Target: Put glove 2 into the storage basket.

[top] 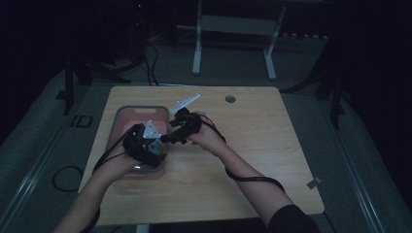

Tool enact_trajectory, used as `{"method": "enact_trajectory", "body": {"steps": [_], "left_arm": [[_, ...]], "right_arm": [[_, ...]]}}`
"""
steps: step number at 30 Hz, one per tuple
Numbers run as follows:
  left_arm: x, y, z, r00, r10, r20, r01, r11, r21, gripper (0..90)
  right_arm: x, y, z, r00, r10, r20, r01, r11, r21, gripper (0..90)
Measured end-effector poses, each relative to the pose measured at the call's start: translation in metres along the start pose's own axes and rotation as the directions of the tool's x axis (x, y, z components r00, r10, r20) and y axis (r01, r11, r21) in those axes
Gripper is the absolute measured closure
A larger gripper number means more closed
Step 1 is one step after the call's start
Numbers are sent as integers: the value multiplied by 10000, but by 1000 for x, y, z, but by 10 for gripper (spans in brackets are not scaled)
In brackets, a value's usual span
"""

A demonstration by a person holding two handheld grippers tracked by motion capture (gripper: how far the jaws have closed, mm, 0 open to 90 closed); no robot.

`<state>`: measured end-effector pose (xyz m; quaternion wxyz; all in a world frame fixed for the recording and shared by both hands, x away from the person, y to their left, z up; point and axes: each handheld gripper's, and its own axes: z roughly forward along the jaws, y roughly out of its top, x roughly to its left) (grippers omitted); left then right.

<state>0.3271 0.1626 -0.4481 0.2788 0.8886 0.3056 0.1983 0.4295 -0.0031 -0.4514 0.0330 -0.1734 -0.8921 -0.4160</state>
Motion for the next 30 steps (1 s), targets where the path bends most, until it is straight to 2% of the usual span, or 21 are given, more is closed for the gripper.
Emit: {"method": "enact_trajectory", "body": {"steps": [2,7,15,18,21,25,30], "left_arm": [[-4,4,4,10000,71,2,-71,10000,12,69],[-7,12,7,9997,-102,231,107,9996,-242,28],[-24,27,18,9973,392,623,-374,9988,-305,29],[-34,28,25,9936,875,708,-873,9962,-54,29],[-41,30,29,9907,862,1057,-859,9963,-75,29],[-51,34,33,9876,930,1264,-907,9956,-240,29],[-62,40,38,9809,1106,1600,-1057,9936,-388,29]], "right_arm": [[-2,-5,-3,9999,-53,103,52,10000,58,166],[-8,-15,-12,9997,87,233,-85,10000,-47,158],[-12,-36,-27,9993,74,367,-78,9999,85,158],[-13,-45,-30,9991,165,381,-173,9996,219,159],[-13,-53,-33,9992,86,397,-98,9995,294,159],[-13,-63,-38,9991,165,390,-173,9996,204,159],[-13,-77,-44,9992,127,378,-134,9997,179,159]]}}
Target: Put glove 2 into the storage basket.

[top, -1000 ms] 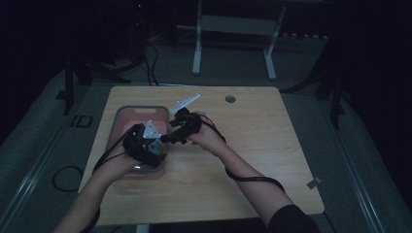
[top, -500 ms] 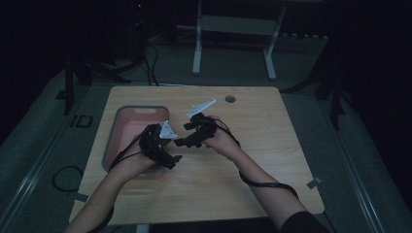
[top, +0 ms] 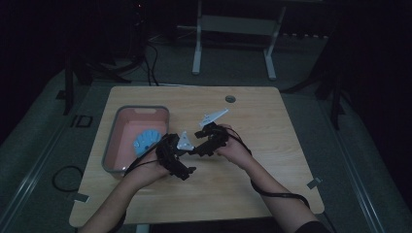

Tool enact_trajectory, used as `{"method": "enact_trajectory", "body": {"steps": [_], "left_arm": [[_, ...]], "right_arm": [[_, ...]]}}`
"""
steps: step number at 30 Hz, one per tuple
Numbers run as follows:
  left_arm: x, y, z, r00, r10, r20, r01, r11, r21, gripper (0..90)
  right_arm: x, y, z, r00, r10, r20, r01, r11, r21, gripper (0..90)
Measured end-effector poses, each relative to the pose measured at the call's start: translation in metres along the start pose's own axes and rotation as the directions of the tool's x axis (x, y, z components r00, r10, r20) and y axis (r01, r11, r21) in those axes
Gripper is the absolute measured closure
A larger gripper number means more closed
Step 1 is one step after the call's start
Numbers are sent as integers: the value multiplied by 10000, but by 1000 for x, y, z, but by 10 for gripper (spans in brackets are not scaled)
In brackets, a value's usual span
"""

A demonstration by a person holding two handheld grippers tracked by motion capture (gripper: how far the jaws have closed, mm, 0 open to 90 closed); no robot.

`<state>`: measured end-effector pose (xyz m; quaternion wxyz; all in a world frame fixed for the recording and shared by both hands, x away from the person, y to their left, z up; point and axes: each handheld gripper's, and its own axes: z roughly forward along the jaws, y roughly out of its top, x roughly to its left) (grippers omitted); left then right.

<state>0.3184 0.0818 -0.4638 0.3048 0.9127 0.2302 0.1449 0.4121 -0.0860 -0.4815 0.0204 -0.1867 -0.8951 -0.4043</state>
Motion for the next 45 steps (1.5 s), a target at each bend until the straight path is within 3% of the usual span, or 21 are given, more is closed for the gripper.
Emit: {"method": "enact_trajectory", "body": {"steps": [9,11,17,22,31,45], "left_arm": [[-12,7,10,9988,271,410,-269,9996,-48,30],[-16,7,14,9979,522,377,-523,9986,15,30],[-26,10,22,9951,741,657,-739,9973,-59,33],[-35,14,30,9911,920,965,-906,9957,-191,33],[-48,19,45,9835,1161,1386,-1121,9930,-362,33],[-63,16,62,9722,1484,1813,-1420,9887,-480,33]], "right_arm": [[-5,-26,-14,9998,65,189,-65,10000,28,159],[-7,-30,-18,9997,93,242,-95,9999,47,159],[-9,-47,-27,9993,191,325,-192,9998,19,160],[-8,-62,-34,9986,55,517,-58,10000,51,164],[-7,-85,-45,9977,281,624,-287,9996,86,164],[-4,-122,-54,9957,454,802,-471,9987,190,161]]}}
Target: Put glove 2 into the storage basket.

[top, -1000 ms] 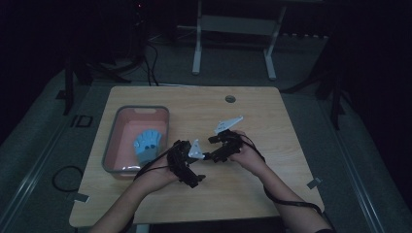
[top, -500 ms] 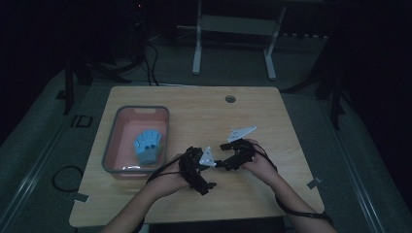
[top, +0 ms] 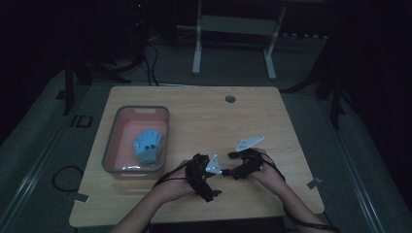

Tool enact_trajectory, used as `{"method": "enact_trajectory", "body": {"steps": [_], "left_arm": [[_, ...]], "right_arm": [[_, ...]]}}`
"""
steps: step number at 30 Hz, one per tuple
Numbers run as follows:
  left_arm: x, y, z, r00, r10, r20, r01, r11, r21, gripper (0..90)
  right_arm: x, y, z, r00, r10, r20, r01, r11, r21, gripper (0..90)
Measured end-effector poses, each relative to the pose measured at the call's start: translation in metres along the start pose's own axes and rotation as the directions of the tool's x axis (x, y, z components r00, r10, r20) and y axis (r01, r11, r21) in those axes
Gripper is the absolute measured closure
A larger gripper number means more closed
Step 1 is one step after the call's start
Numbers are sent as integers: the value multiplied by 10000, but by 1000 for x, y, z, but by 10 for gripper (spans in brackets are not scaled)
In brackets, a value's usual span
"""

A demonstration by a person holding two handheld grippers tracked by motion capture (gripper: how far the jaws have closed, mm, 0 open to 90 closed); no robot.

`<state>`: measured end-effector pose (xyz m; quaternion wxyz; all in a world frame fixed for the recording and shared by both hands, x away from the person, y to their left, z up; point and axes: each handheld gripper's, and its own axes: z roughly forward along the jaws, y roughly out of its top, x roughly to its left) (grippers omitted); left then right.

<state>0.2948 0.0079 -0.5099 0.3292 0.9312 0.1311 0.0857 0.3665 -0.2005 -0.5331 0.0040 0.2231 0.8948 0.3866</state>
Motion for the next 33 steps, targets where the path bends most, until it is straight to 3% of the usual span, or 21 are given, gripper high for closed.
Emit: {"method": "enact_trajectory", "body": {"steps": [10,17,19,25,29,33], "left_arm": [[-12,-1,14,9991,28,425,-18,9997,-232,33],[-22,-3,26,9968,1,802,28,9994,-353,33],[-24,-3,28,9968,171,787,-146,9994,-316,33],[-27,-8,33,9966,21,821,12,9992,-399,33],[-29,-11,37,9968,134,787,-113,9996,-278,33],[-31,-13,39,9972,140,735,-118,9995,-298,33]], "right_arm": [[1,-32,-5,9994,270,198,-271,9996,50,157],[0,-45,-13,9985,413,368,-409,9991,-111,153],[0,-48,-15,9983,423,396,-417,9990,-158,153],[3,-54,-18,9983,324,488,-314,9993,-223,153],[7,-57,-19,9969,15,787,-12,10000,-37,152],[9,-60,-21,9963,-77,856,92,9998,-174,151]]}}
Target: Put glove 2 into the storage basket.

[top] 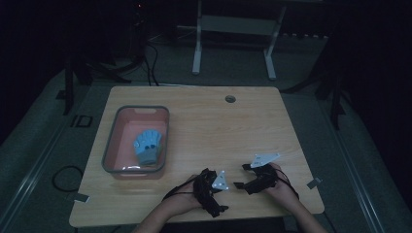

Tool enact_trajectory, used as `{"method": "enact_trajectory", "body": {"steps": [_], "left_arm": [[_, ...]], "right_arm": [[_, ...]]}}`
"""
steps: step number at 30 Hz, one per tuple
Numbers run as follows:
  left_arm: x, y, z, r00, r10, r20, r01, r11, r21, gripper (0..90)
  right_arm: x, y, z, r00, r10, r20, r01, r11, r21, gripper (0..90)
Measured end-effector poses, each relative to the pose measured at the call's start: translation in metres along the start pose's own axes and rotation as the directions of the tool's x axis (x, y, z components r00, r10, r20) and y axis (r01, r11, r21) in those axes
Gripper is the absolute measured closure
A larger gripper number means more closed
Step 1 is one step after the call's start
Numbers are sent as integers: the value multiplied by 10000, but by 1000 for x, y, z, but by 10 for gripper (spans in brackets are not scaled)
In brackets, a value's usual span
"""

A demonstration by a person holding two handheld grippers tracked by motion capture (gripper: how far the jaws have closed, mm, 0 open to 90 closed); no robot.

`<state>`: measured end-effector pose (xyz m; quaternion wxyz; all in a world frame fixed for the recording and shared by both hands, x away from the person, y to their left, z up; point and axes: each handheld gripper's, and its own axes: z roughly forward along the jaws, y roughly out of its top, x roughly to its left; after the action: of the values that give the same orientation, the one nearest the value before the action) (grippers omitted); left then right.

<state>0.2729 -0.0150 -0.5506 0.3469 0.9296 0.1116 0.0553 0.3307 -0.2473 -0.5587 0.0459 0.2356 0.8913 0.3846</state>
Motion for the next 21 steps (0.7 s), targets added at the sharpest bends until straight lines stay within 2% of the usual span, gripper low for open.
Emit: {"method": "enact_trajectory", "body": {"steps": [3,5,13,15,17,21], "left_arm": [[-1,-2,3,9999,-93,41,93,9999,45,33],[-2,-3,3,9999,78,-66,-77,10000,41,35],[-5,-7,6,9995,197,-260,-195,9998,56,40],[-7,-10,4,9991,301,-287,-307,9993,-204,41],[-8,-12,2,9994,148,-298,-160,9990,-423,41],[-6,-16,0,9996,16,-289,-30,9988,-486,42]], "right_arm": [[1,-3,-2,9997,-74,231,76,9999,-119,145],[2,-5,-2,9989,-166,447,176,9996,-217,144],[5,-8,-4,9983,-205,546,219,9994,-258,144],[5,-9,-4,9984,-168,543,184,9994,-297,144],[5,-9,-4,9983,-206,547,222,9993,-297,144],[5,-10,-4,9979,-254,594,270,9993,-267,144]]}}
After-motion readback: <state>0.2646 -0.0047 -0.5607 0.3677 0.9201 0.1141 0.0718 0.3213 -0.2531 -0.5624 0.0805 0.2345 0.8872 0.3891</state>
